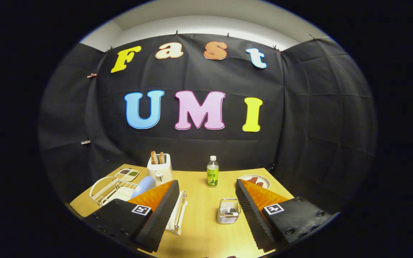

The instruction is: Take the plate from the dish rack, then take the spoon from the basket and place it into the plate.

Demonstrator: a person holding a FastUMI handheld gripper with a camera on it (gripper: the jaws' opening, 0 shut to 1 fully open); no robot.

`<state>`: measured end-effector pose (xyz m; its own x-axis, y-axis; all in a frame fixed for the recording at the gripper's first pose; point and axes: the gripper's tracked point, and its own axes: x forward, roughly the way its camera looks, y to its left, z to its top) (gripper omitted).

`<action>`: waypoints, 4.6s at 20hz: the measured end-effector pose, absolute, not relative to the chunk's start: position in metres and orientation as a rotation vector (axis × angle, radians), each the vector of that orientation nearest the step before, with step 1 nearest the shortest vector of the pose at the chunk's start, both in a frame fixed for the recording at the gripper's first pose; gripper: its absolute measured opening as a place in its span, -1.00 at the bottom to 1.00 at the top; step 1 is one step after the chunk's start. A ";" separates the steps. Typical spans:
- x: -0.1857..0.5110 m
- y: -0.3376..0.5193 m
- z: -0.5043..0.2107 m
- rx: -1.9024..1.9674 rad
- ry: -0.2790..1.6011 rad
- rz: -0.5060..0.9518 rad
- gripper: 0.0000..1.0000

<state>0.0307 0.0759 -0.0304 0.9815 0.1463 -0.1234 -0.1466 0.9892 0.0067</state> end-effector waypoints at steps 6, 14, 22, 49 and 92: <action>0.054 0.166 -0.043 0.050 0.261 0.329 0.96; 0.091 0.252 -0.095 0.009 0.423 0.439 0.97; 0.131 0.278 -0.171 0.025 0.644 0.392 0.71; 0.165 0.258 -0.155 -0.079 0.603 0.017 -0.46; 0.031 -0.014 -0.241 0.404 0.859 0.280 -0.59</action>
